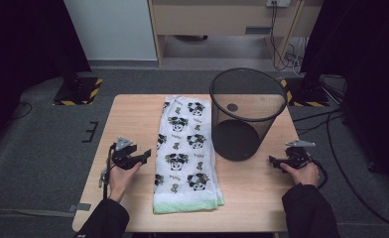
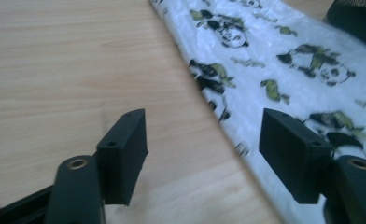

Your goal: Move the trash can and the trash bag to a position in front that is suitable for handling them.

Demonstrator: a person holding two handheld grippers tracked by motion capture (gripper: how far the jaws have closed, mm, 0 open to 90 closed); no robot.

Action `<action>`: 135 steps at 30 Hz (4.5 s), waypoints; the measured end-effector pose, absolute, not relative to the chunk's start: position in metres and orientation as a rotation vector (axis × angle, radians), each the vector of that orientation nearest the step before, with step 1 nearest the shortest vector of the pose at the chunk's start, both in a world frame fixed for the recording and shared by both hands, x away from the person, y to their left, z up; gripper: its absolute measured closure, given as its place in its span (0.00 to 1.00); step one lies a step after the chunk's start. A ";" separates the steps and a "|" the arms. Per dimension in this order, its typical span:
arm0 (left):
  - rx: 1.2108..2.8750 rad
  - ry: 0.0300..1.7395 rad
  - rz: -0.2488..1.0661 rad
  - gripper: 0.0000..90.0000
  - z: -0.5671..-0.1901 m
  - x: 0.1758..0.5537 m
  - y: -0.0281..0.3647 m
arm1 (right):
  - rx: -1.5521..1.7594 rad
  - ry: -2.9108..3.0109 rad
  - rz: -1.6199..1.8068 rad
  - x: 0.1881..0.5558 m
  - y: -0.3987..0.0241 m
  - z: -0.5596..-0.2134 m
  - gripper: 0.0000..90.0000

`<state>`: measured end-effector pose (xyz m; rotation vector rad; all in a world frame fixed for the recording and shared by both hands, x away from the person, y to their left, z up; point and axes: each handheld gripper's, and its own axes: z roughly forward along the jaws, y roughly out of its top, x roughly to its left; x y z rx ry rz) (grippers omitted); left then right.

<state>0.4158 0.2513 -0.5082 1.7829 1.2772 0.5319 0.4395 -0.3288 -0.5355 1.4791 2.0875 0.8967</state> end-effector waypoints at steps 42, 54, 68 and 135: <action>2.026 1.165 0.559 0.66 -0.534 0.431 0.192 | 1.428 2.101 0.934 0.438 -0.324 -0.536 0.21; 2.041 1.168 0.630 1.00 -0.507 0.419 0.225 | 1.402 2.116 0.937 0.438 -0.327 -0.536 0.23; 1.828 1.241 0.685 0.61 -0.481 0.401 0.292 | 1.448 1.845 1.143 0.452 -0.336 -0.502 0.40; 1.958 1.351 0.559 0.92 -0.530 0.444 0.277 | 1.214 1.990 1.219 0.433 -0.293 -0.490 0.35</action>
